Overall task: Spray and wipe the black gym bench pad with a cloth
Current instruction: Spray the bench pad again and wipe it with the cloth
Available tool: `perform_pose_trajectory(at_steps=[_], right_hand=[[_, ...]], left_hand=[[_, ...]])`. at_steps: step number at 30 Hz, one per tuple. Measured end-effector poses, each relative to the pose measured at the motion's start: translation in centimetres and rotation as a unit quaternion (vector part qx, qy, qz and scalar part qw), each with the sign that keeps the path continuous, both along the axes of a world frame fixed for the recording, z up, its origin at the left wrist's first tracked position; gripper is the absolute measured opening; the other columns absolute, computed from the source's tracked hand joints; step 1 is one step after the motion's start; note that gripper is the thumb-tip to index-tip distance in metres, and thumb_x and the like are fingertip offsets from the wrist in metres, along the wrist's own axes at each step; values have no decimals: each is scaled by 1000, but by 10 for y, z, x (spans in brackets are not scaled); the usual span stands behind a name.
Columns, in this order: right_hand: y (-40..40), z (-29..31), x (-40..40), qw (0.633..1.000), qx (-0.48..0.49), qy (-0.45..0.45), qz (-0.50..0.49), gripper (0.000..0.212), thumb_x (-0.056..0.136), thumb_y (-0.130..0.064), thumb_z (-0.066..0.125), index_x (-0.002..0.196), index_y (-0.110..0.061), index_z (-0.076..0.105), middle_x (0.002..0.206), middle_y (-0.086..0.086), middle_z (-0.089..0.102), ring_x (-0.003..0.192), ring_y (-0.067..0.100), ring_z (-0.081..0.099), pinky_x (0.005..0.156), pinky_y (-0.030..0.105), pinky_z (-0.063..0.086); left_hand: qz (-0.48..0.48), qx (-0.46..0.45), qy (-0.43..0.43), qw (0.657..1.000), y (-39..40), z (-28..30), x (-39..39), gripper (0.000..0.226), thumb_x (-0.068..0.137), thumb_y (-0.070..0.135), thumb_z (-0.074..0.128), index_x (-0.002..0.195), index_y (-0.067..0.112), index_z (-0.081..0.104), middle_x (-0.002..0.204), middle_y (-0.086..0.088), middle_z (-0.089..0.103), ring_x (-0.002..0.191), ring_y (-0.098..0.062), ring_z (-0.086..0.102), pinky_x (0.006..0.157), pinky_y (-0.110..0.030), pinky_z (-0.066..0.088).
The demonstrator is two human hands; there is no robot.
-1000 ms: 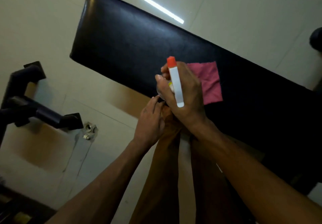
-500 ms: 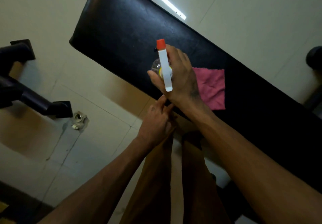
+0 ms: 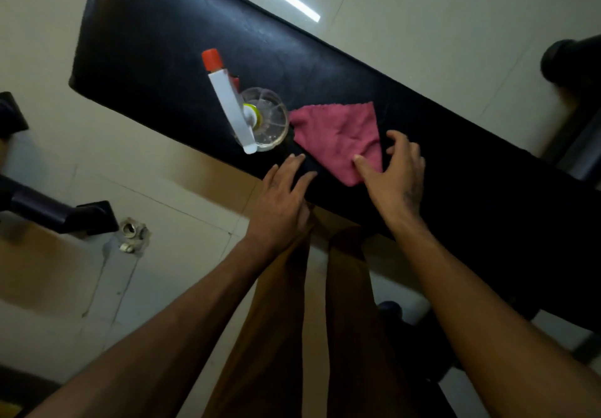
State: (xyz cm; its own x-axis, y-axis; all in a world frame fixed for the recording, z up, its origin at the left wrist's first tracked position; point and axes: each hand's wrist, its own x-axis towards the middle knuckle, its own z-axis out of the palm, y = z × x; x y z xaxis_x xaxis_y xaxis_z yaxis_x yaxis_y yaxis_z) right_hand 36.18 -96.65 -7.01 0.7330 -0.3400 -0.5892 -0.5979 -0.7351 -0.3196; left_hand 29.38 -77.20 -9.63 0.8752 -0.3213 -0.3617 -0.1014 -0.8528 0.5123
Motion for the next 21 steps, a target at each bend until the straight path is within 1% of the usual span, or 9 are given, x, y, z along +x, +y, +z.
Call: perform_pose_trajectory(at_steps=[3, 6, 7, 9, 11, 13, 17, 19, 21], right_hand=[[10, 0, -3, 999, -27, -5, 35, 76, 85, -50, 73, 147, -19, 42, 140, 8, 50, 127, 25, 45, 100, 40, 45], [17, -4, -4, 1000, 3, -11, 2, 72, 86, -42, 74, 145, -18, 42, 138, 7, 55, 127, 25, 49, 104, 41, 45], [18, -5, -2, 1000, 23, -9, -13, 66, 86, -38, 75, 141, -18, 45, 134, 7, 58, 123, 24, 54, 102, 41, 47], [21, -7, 0, 998, 62, -3, -30, 38, 89, -29, 73, 121, -18, 57, 116, 4, 65, 107, 20, 62, 90, 32, 52], [19, -9, 1, 996, 87, -2, -32, 15, 90, -22, 70, 100, -18, 59, 102, 2, 60, 93, 16, 60, 73, 24, 48], [12, -9, 0, 991, 120, -15, -52, 14, 90, -21, 70, 100, -18, 60, 103, 1, 57, 92, 15, 56, 66, 20, 38], [-23, 6, -8, 976, 175, -69, -108, 21, 88, -19, 74, 96, -24, 56, 95, -5, 63, 80, 6, 55, 59, 12, 33], [-59, 11, -22, 976, 166, -81, -120, 21, 87, -18, 75, 95, -24, 56, 93, -5, 63, 77, 3, 55, 60, 14, 37], [-100, 10, -45, 973, 125, -94, -172, 22, 85, -19, 76, 99, -20, 60, 94, -3, 65, 80, 9, 62, 66, 22, 50]], left_hand=[[-3, 14, 0, 1000, -3, -1, -2, 57, 85, 9, 62, 141, 6, 52, 158, -20, 36, 150, -34, 30, 123, -50, 23], [-14, 25, 2, 1000, -5, -1, -4, 56, 88, 11, 64, 142, 7, 50, 159, -20, 33, 150, -33, 27, 125, -48, 20], [-21, 33, 3, 999, -7, -1, -4, 56, 88, 12, 64, 142, 7, 50, 159, -20, 32, 150, -34, 27, 125, -48, 20], [-31, 45, 5, 998, -9, 1, -3, 56, 88, 14, 63, 142, 8, 50, 159, -21, 33, 150, -34, 27, 124, -48, 21], [-32, 51, 7, 998, -15, 4, -3, 57, 88, 15, 63, 143, 9, 49, 158, -20, 34, 150, -33, 27, 124, -49, 22], [-39, 55, 12, 998, -23, 8, -2, 57, 89, 15, 63, 144, 11, 49, 158, -19, 34, 150, -32, 26, 124, -49, 22], [-60, 56, 16, 997, -40, 13, -2, 58, 89, 15, 63, 145, 11, 48, 159, -20, 32, 150, -33, 24, 124, -50, 22], [-81, 55, 16, 995, -51, 12, -3, 60, 89, 15, 62, 146, 10, 46, 160, -20, 30, 151, -33, 23, 125, -48, 19], [-99, 52, 16, 994, -64, 12, -4, 61, 90, 16, 62, 148, 11, 44, 161, -19, 28, 152, -32, 20, 126, -44, 12]])
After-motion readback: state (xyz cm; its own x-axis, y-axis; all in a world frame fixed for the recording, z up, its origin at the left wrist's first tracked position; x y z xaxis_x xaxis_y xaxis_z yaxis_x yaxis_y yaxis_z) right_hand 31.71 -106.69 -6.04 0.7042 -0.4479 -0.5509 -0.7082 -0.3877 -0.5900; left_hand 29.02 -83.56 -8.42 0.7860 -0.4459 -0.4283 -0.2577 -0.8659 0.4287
